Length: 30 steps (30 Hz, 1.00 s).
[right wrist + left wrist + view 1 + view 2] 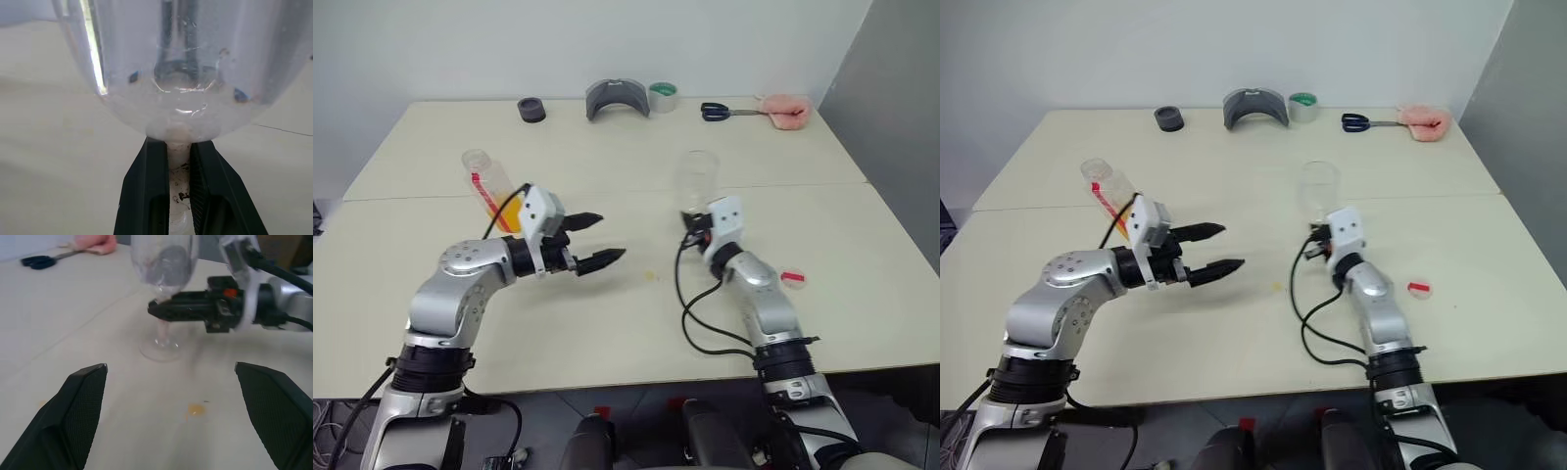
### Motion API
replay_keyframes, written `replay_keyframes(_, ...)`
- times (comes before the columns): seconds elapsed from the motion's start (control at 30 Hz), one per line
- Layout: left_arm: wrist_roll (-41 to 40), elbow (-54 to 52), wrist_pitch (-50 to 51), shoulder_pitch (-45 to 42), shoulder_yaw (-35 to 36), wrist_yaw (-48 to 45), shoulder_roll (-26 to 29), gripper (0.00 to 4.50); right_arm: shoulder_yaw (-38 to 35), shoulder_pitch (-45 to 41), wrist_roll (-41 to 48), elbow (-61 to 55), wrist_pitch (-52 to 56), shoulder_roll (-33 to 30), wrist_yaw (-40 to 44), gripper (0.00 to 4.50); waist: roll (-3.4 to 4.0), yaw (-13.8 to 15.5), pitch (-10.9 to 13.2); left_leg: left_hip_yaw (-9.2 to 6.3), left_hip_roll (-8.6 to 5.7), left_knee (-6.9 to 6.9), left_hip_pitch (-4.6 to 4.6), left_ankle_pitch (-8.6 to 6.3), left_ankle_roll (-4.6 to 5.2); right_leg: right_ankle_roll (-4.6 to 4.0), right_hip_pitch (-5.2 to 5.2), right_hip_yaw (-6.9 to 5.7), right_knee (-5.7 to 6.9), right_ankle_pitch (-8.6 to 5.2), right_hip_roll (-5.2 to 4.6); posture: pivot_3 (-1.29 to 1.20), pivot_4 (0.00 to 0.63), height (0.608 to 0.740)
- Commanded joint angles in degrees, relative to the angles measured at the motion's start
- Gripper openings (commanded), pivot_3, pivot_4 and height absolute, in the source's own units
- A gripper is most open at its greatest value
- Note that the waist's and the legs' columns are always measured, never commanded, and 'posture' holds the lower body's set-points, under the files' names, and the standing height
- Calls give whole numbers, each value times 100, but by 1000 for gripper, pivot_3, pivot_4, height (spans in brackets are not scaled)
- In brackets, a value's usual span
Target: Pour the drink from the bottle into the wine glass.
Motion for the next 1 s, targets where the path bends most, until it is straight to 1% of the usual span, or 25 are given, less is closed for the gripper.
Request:
replay_keyframes(0.03,38,-229,-144,179,319,130,168,4500,151,-462,31,341,-509,95,158,219,0,24,0,0,-3,0,0,0,0,0,0,0,0,0,-3,0,150,740)
replay_keyframes(0.27,-92,-459,-48,469,688,306,420,4500,341,-1288,-100,2050,-1309,290,320,219,-1,62,1,-6,-8,3,-7,0,-1,0,1,-7,-5,0,-10,0,150,740)
replay_keyframes(0.43,-336,-775,215,542,874,368,528,4500,215,-1663,-55,2924,-1697,308,298,219,-1,39,1,-5,-6,3,-5,0,-1,0,1,-6,-3,0,-9,0,150,740)
replay_keyframes(0.57,-494,-938,333,521,1068,543,504,4500,180,-1828,-69,3316,-1937,283,311,219,-1,29,1,-5,-5,2,-4,0,-1,-1,1,-6,-2,0,-7,0,150,740)
replay_keyframes(0.77,-640,-1168,538,554,1126,611,534,4500,133,-1849,-5,3530,-2019,303,373,219,-1,30,1,-5,-6,3,-4,0,-1,-1,1,-5,-2,0,-7,0,150,740)
replay_keyframes(0.83,-665,-1190,558,553,1123,641,543,4500,94,-1835,41,3514,-1998,321,406,952,-1,30,1,-5,-5,3,-3,0,-1,-1,1,-5,-2,0,-7,0,150,740)
replay_keyframes(0.87,-678,-1206,571,551,1121,654,546,4500,83,-1831,49,3501,-1989,325,418,1196,-1,29,1,-5,-5,2,-3,0,-1,-1,1,-5,-1,0,-6,0,150,740)
replay_keyframes(1.0,-706,-1263,605,507,1085,670,544,4500,64,-1811,79,3405,-1943,340,475,2543,0,30,1,-5,-6,2,-4,0,-1,-1,1,-5,-2,0,-6,0,150,740)
